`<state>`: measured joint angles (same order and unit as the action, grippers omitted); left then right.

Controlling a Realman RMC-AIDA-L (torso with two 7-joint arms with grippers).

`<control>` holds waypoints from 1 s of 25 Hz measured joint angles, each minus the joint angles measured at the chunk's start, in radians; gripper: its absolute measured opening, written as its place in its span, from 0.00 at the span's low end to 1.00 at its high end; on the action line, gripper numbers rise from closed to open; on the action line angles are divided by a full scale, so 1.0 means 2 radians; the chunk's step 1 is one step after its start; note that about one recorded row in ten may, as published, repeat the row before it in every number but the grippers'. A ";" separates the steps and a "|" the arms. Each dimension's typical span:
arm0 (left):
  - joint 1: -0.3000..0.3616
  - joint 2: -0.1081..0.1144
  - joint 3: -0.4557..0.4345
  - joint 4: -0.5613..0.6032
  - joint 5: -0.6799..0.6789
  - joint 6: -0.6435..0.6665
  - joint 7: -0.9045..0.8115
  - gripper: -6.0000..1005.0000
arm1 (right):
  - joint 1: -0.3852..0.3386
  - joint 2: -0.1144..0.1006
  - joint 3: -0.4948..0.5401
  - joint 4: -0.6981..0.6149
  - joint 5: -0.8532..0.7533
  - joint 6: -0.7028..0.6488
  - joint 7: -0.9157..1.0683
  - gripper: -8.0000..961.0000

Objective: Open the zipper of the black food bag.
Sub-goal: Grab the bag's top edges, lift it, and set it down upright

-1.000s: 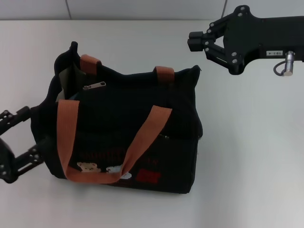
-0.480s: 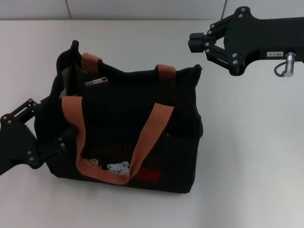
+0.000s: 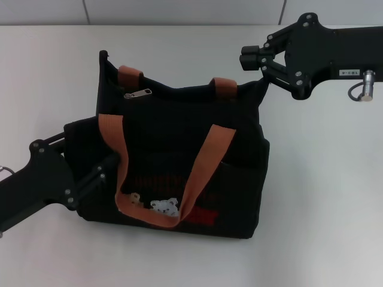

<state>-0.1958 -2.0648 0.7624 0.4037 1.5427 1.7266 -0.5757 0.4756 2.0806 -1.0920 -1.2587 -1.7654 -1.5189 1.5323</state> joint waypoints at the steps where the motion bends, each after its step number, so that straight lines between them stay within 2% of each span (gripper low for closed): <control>1: -0.002 0.000 0.000 -0.001 0.000 -0.001 0.002 0.57 | 0.000 0.000 0.000 0.000 0.000 0.000 0.000 0.10; 4: -0.002 -0.001 -0.001 -0.002 -0.002 -0.004 0.003 0.45 | -0.001 0.000 0.000 -0.002 0.001 -0.001 0.000 0.11; 25: -0.001 -0.001 -0.014 0.000 -0.005 0.016 0.006 0.27 | -0.006 0.000 0.017 -0.012 0.034 -0.006 0.000 0.13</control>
<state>-0.1973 -2.0665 0.7349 0.4040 1.5327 1.7592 -0.5645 0.4630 2.0800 -1.0587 -1.2834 -1.6980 -1.5302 1.5324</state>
